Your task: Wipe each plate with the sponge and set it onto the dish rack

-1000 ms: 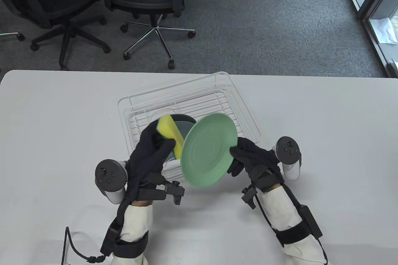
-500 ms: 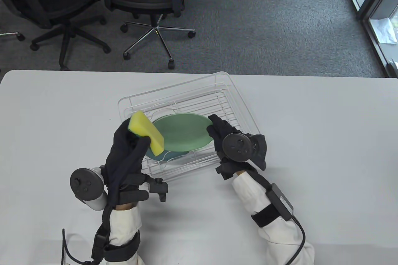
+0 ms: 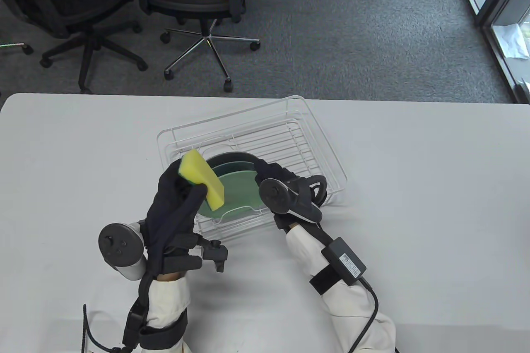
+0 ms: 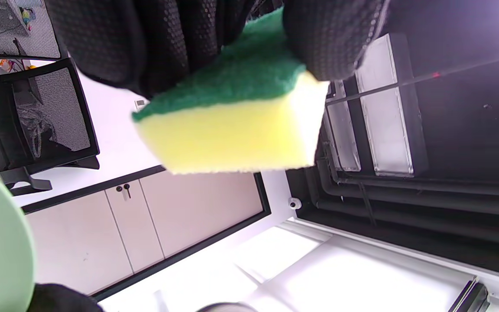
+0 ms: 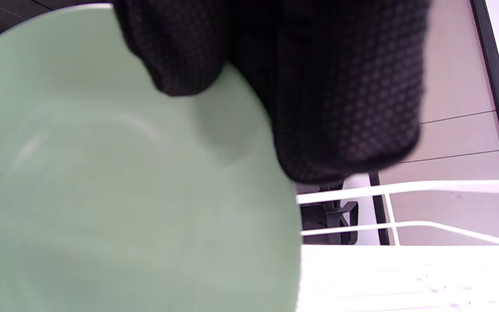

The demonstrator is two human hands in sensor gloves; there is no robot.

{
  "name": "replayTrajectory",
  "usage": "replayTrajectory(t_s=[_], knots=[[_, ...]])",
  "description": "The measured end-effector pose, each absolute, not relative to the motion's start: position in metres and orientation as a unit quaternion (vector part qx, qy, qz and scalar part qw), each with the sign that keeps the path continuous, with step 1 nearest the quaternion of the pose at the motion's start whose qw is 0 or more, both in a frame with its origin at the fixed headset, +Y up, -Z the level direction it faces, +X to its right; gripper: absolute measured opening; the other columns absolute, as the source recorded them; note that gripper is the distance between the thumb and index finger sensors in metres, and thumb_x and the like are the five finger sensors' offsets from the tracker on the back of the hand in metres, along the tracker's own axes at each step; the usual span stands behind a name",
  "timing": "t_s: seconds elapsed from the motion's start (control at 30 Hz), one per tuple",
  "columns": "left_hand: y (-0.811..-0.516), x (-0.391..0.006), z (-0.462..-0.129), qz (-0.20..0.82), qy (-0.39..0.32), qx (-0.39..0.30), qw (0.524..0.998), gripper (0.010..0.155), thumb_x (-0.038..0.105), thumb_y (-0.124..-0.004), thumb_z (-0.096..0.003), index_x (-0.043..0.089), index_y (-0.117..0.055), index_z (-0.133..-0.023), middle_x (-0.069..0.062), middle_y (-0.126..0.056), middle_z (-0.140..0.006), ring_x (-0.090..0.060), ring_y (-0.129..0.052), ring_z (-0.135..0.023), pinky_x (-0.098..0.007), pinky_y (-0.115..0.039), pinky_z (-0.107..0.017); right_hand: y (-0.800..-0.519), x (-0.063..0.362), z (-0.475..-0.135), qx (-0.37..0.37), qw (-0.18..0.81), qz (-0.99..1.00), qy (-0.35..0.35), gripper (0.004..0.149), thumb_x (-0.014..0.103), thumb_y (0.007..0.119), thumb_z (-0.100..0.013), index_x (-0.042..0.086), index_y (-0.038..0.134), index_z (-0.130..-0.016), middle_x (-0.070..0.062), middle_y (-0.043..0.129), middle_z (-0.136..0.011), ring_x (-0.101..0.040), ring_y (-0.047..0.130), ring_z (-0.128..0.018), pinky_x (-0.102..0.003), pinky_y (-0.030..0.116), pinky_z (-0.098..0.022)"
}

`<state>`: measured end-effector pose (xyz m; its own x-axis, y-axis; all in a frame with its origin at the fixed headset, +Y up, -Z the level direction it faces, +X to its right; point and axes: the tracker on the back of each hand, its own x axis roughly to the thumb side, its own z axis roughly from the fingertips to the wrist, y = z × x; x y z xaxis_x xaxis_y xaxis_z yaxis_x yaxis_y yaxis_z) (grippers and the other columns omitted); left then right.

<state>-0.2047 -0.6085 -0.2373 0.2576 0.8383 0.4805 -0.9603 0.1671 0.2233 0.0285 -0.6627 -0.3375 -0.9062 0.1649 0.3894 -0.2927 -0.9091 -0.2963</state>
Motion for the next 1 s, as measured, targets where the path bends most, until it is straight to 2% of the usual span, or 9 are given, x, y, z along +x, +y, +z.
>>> replayTrajectory(t_s=[0.23, 0.33, 0.5, 0.63, 0.73, 1.0], knots=[[-0.614, -0.194, -0.243, 0.582, -0.127, 0.228, 0.77, 0.076, 0.042, -0.081, -0.0517, -0.005, -0.061, -0.107, -0.026, -0.084, -0.095, -0.041, -0.093, -0.075, -0.046, -0.086, -0.053, -0.667, 0.026, -0.341, 0.174, 0.12, 0.965, -0.157, 0.04, 0.027, 0.082, -0.048, 0.012, 0.088, -0.086, -0.022, 0.102, -0.069, -0.036, 0.107, -0.045, -0.036, 0.098, -0.031], [-0.614, -0.192, -0.243, 0.575, -0.131, 0.225, 0.775, 0.076, 0.042, -0.081, -0.0518, -0.005, -0.061, -0.107, -0.026, -0.084, -0.095, -0.041, -0.093, -0.075, -0.046, -0.086, -0.053, -0.668, 0.033, -0.343, 0.166, 0.163, 0.964, -0.127, 0.042, 0.025, 0.078, -0.053, 0.009, 0.083, -0.091, -0.025, 0.099, -0.075, -0.038, 0.105, -0.052, -0.039, 0.097, -0.036], [-0.616, -0.183, -0.244, 0.562, -0.141, 0.216, 0.786, 0.075, 0.043, -0.081, -0.0515, -0.004, -0.063, -0.107, -0.026, -0.085, -0.094, -0.041, -0.094, -0.075, -0.045, -0.087, -0.052, -0.661, 0.061, -0.338, 0.134, 0.256, 0.946, -0.149, 0.041, 0.024, 0.075, -0.055, 0.006, 0.082, -0.091, -0.027, 0.097, -0.075, -0.037, 0.103, -0.053, -0.038, 0.096, -0.037], [-0.621, -0.168, -0.247, 0.532, -0.16, 0.191, 0.809, 0.073, 0.043, -0.082, -0.051, -0.003, -0.066, -0.106, -0.025, -0.087, -0.092, -0.04, -0.095, -0.073, -0.045, -0.088, -0.051, -0.652, 0.091, -0.331, 0.118, 0.268, 0.941, -0.17, 0.042, 0.025, 0.073, -0.057, 0.005, 0.08, -0.093, -0.027, 0.095, -0.075, -0.038, 0.101, -0.054, -0.039, 0.093, -0.038], [-0.631, -0.147, -0.251, 0.496, -0.181, 0.155, 0.835, 0.072, 0.043, -0.082, -0.0506, -0.002, -0.069, -0.104, -0.025, -0.09, -0.091, -0.039, -0.097, -0.072, -0.044, -0.089, -0.049, -0.648, 0.117, -0.325, 0.099, 0.278, 0.937, -0.187, 0.042, 0.026, 0.072, -0.058, 0.004, 0.079, -0.093, -0.027, 0.094, -0.075, -0.038, 0.1, -0.053, -0.039, 0.092, -0.038], [-0.669, -0.069, -0.255, 0.314, -0.269, 0.046, 0.909, 0.067, 0.045, -0.084, -0.0483, 0.003, -0.076, -0.1, -0.022, -0.094, -0.087, -0.036, -0.1, -0.068, -0.042, -0.09, -0.046, -0.659, 0.173, -0.309, 0.06, 0.316, 0.921, -0.219, 0.043, 0.027, 0.07, -0.059, 0.003, 0.078, -0.094, -0.027, 0.094, -0.075, -0.038, 0.099, -0.053, -0.039, 0.091, -0.038]])
